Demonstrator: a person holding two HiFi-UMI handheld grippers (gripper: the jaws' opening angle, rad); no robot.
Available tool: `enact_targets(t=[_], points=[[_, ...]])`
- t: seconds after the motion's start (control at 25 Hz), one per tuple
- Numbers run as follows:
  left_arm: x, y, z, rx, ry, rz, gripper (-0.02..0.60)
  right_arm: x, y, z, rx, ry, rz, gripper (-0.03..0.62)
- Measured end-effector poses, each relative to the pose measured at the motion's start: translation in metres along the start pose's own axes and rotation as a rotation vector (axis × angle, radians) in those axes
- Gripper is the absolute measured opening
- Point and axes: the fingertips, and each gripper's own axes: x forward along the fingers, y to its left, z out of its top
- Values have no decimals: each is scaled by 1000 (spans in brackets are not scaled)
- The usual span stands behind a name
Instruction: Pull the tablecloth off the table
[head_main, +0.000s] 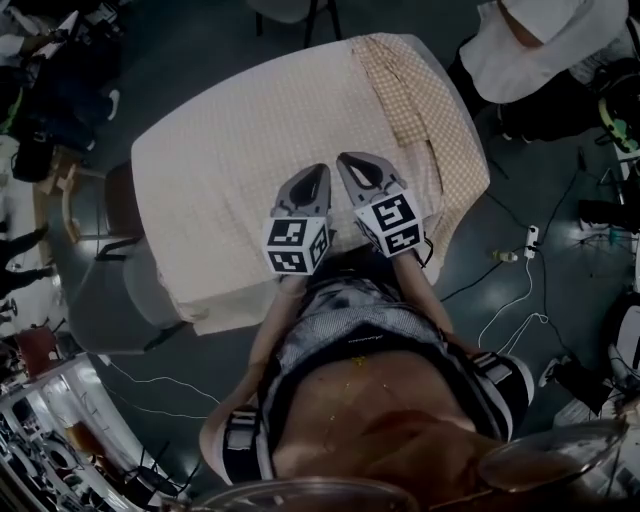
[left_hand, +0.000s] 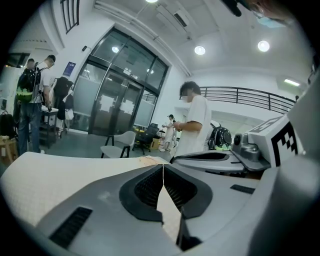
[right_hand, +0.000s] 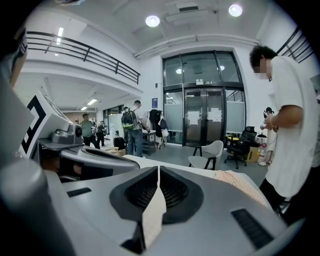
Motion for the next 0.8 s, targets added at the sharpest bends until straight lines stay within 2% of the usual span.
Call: enact_targets(t=[0.36,0.8], points=[[11,13,-19,-40,36,59,9,12,-12,-22,-26,75,30,67],[31,29,-10,-91,34,155,9,42,-17,-12,-83,119,156,67]])
